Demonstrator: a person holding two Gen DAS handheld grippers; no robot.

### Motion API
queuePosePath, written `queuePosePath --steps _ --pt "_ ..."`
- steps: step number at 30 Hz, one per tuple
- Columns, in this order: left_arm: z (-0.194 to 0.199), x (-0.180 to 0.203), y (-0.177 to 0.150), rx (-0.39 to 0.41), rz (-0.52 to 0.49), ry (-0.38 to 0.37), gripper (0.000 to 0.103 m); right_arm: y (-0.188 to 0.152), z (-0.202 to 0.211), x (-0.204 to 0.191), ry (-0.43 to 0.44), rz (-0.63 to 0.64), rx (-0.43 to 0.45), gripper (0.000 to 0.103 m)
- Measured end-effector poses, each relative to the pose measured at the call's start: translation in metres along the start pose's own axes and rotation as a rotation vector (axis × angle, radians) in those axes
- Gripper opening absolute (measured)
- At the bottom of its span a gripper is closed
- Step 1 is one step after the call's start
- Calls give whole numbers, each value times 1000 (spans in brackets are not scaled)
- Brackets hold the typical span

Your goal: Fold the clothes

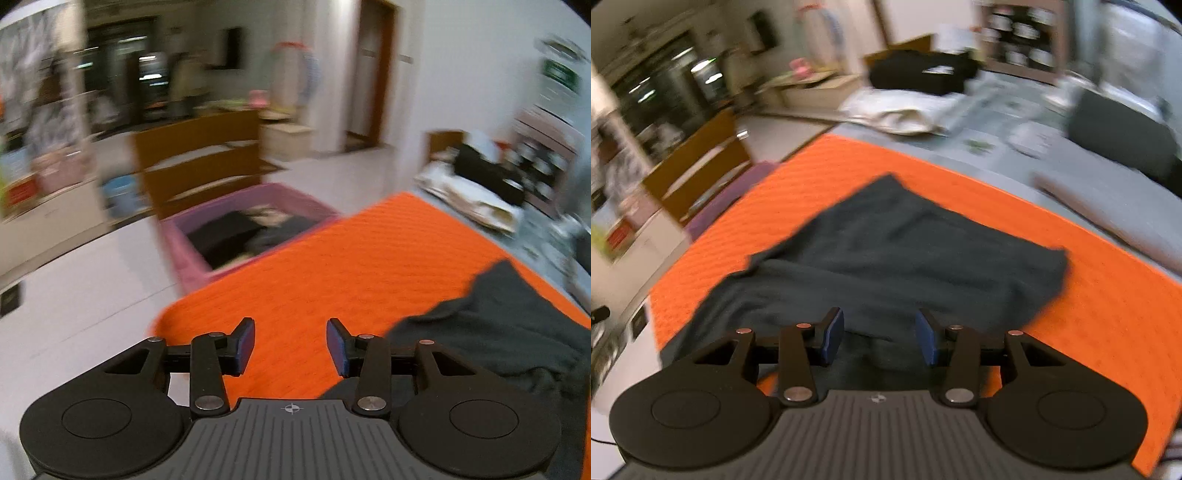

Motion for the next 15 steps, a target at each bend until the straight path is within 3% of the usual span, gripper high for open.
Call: queuePosePath --steps 8,15 --pt "-94 91 30 -55 -162 -277 46 -9 8 67 -193 -241 65 49" --pt "-157 185 35 -123 -279 -526 46 2 -15 121 -295 -440 129 49"
Point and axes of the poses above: each gripper's, at about its wrist camera, not at the fingertips, and z roughly against the way its jaws point, x to its right, y to its top, the point moved 10 cm from there along -z, roughly the way its jaws point, and after that the axes turned 6 degrees about x, right-handed, at the moved point
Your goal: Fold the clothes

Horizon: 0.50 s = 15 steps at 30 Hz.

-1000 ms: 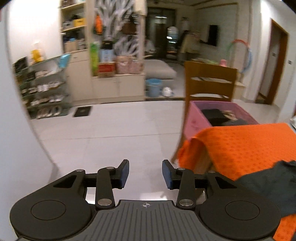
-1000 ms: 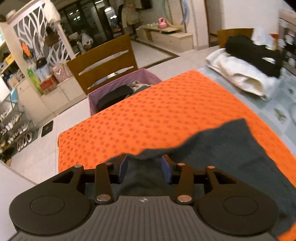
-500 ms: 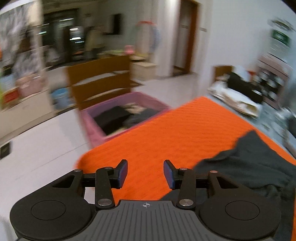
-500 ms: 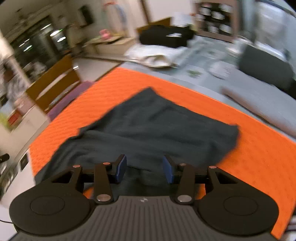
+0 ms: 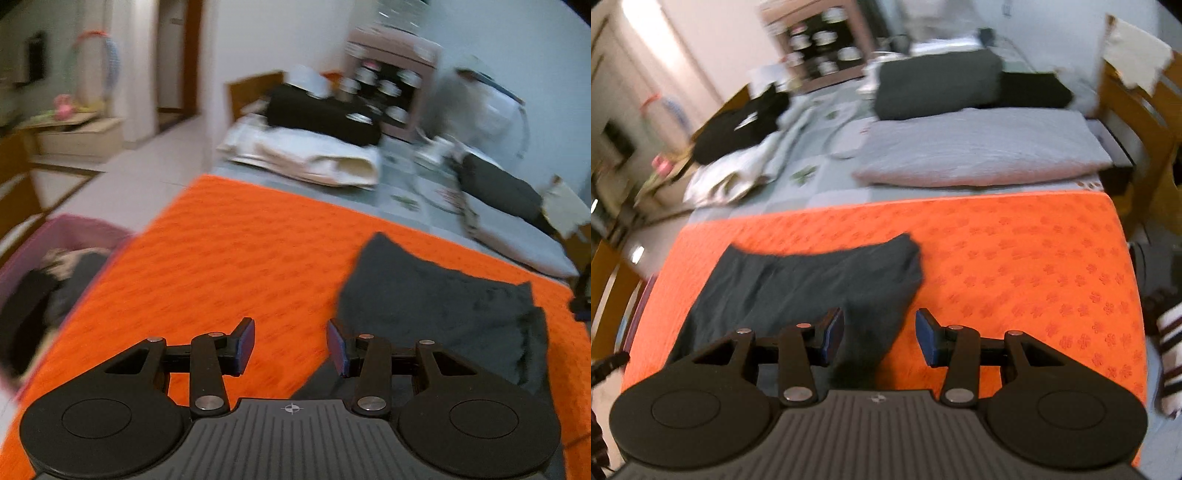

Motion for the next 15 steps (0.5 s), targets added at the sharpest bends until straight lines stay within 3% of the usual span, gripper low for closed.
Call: queuePosePath --steps 3,9,15 --pt "-35 15 9 -27 -39 -60 46 7 -21 9 -31 -27 1 49" --pt "-100 30 25 -80 8 -93 45 17 -61 12 -70 -15 -23 49" --pt "-132 50 35 -73 -12 -161 45 20 -92 12 -96 28 -61 47"
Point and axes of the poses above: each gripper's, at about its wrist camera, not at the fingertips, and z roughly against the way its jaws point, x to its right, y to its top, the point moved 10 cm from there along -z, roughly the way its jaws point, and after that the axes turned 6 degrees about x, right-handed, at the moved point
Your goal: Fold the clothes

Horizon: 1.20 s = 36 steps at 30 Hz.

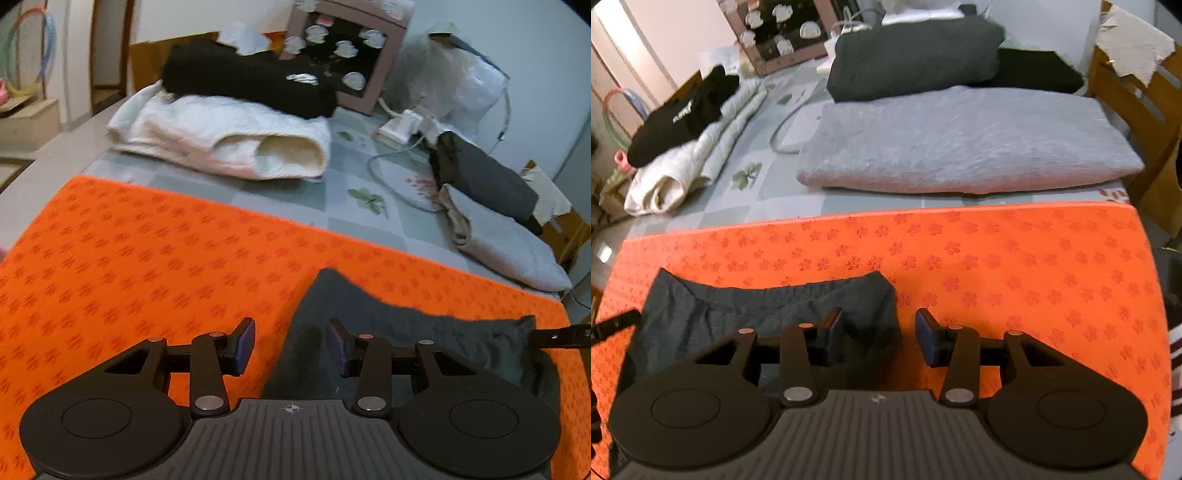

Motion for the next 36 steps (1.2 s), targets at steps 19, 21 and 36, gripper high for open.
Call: queuePosePath --steps 19,21,36 --pt "3 -12 92 223 -52 79 4 100 16 -56 15 164 233 4" --pt "-13 -20 86 188 -60 99 4 102 -7 -59 12 186 198 4" --pt "-35 -49 65 111 -35 82 48 80 -61 -62 -44 257 123 48"
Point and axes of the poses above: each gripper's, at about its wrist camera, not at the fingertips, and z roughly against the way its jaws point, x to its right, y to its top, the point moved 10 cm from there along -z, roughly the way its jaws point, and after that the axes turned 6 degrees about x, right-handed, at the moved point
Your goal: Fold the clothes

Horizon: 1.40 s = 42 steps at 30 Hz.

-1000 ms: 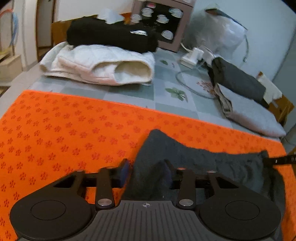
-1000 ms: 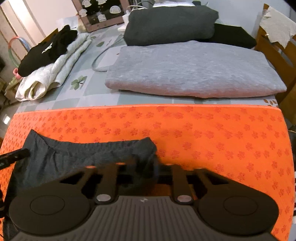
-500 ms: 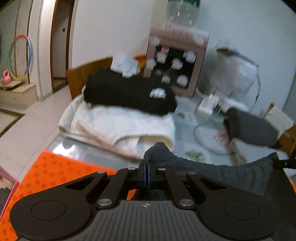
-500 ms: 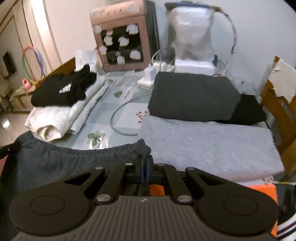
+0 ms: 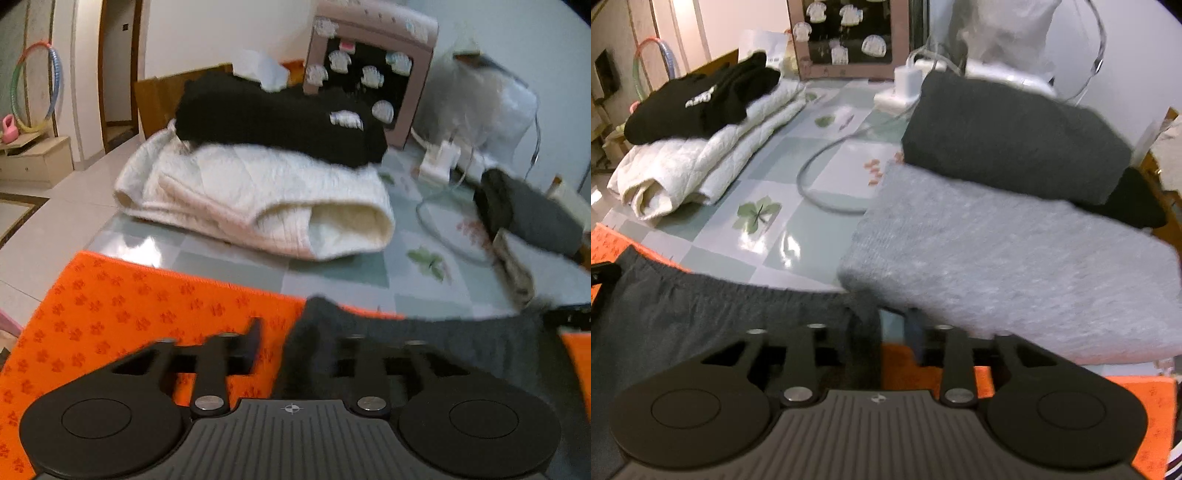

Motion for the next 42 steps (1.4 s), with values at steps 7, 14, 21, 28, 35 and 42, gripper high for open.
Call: queuePosePath --steps 7,14,21,28,35,42 --pt "59 -2 13 10 -18 -32 51 12 68 6 13 -10 58 55" --pt "151 2 -2 31 -44 -40 51 -7 155 2 80 -25 74 55" --pt "244 15 -46 31 -75 -39 52 -67 235 -23 176 16 48 55" --pt "311 39 -115 -9 -94 -34 52 -147 298 -61 266 72 0 55" --pt "335 72 -188 -87 -161 -40 53 -227 330 -106 319 125 -65 55" --pt "319 95 -210 -99 -247 -82 53 -270 325 -136 297 128 -95 53"
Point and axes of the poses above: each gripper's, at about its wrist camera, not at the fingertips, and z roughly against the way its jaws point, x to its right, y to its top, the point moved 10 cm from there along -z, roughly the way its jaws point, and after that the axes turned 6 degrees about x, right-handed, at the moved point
